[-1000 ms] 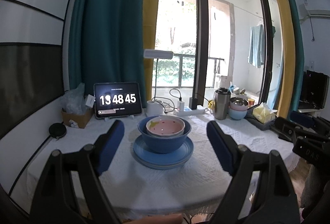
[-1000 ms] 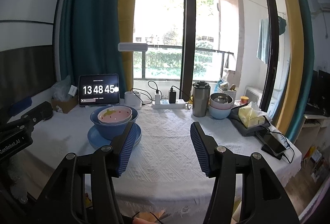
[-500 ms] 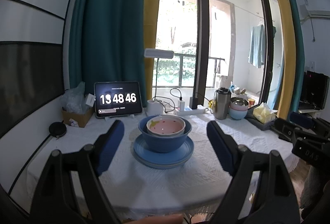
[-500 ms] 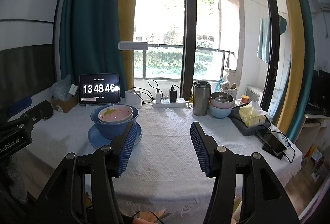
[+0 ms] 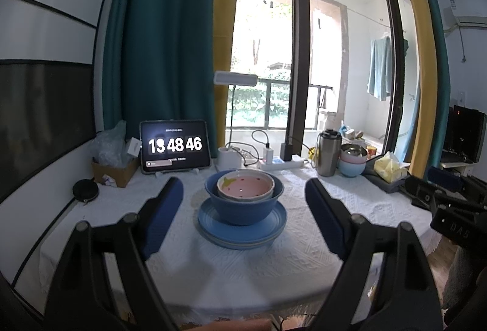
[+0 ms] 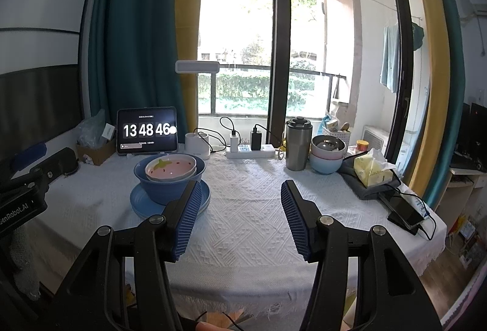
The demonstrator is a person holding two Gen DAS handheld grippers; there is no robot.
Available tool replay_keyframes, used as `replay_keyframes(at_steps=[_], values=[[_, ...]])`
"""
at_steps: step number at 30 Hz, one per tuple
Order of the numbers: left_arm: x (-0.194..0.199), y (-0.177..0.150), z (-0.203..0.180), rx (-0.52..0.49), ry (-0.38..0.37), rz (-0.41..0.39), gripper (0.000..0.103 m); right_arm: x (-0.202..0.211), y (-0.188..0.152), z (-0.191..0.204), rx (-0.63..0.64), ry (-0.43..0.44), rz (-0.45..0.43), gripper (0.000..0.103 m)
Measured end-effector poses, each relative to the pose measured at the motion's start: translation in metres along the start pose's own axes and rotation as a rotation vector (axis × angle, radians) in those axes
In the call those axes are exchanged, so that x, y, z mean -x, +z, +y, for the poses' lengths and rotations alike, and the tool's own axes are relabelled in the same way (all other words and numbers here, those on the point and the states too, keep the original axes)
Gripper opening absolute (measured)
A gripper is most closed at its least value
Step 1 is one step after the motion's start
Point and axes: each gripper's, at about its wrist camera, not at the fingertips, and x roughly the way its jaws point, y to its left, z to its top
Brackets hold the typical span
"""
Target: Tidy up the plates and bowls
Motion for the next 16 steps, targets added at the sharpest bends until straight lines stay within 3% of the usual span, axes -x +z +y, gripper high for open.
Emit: replay_keyframes(at_steps=[16], values=[[0.0034, 0.0006, -0.0008, -0.015, -0.012, -0.039, 0.084, -0.0030, -0.0006, 0.0000, -0.009, 0.015, 0.004, 0.058]])
